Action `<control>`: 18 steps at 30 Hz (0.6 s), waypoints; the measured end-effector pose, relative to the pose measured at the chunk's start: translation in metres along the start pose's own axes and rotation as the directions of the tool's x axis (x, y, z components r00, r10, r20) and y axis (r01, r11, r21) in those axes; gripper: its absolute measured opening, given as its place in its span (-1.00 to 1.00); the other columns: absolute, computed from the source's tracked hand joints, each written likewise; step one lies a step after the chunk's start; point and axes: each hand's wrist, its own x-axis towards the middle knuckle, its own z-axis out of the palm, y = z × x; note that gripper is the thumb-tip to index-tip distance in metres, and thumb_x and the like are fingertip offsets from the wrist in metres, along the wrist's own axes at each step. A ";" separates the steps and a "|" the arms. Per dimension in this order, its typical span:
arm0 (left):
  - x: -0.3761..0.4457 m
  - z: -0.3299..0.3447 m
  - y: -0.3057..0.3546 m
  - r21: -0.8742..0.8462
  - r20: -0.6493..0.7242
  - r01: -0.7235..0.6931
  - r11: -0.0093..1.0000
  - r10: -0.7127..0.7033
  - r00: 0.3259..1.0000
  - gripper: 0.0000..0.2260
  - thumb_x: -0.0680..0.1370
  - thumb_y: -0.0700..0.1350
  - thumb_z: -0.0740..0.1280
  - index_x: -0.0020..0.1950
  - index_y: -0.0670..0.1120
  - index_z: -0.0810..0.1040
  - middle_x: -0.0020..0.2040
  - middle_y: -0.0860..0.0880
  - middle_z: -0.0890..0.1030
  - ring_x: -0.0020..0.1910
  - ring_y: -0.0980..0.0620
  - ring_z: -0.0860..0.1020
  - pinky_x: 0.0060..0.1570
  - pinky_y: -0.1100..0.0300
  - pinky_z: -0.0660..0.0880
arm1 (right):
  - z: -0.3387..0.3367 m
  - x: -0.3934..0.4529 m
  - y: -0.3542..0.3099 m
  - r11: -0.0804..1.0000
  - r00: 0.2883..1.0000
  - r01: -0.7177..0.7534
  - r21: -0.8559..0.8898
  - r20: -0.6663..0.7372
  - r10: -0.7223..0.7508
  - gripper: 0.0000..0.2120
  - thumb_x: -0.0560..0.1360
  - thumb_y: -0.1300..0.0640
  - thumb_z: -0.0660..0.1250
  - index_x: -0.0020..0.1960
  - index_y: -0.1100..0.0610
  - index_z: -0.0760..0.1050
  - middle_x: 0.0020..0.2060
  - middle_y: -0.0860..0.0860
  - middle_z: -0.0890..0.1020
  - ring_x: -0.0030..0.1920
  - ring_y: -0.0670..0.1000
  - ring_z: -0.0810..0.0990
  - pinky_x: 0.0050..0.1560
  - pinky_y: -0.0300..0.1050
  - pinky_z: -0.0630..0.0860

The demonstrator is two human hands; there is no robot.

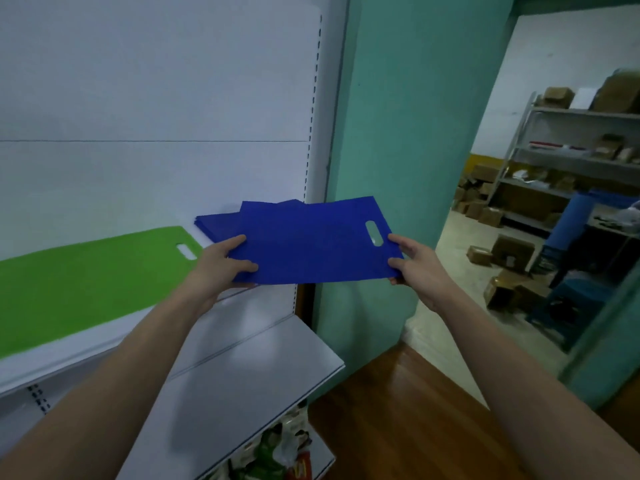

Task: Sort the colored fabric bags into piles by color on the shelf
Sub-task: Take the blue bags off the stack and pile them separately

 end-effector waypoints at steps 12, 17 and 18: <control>0.045 -0.016 0.019 0.398 -0.270 0.059 0.916 0.056 0.961 -0.30 0.48 -0.30 0.46 0.55 -0.23 0.22 0.42 -0.12 0.44 0.27 -0.06 0.50 0.21 0.19 0.44 | 0.076 0.147 -0.005 0.954 0.971 0.228 -0.195 0.113 -0.209 -0.60 0.54 0.41 0.19 0.36 0.23 0.44 0.23 0.06 0.52 -0.05 0.02 0.56 -0.25 -0.15 0.58; 0.053 -0.002 0.019 0.509 -0.339 0.157 0.846 0.029 0.940 -0.40 0.49 -0.26 0.46 0.48 -0.26 0.33 0.35 -0.11 0.50 0.10 0.03 0.49 0.08 0.26 0.41 | 0.092 0.204 -0.004 0.887 0.957 0.262 -0.380 0.223 -0.187 -0.53 0.51 0.40 0.21 0.42 0.29 0.38 0.30 0.13 0.52 0.17 0.18 0.55 0.20 0.04 0.50; 0.056 0.002 0.019 0.539 -0.348 0.183 0.822 0.020 0.937 -0.40 0.49 -0.23 0.47 0.48 -0.25 0.33 0.35 -0.11 0.49 0.11 0.01 0.50 0.10 0.24 0.43 | 0.092 0.214 -0.003 0.863 0.950 0.281 -0.419 0.246 -0.191 -0.51 0.50 0.40 0.22 0.43 0.29 0.37 0.32 0.16 0.51 0.25 0.18 0.51 0.28 0.01 0.43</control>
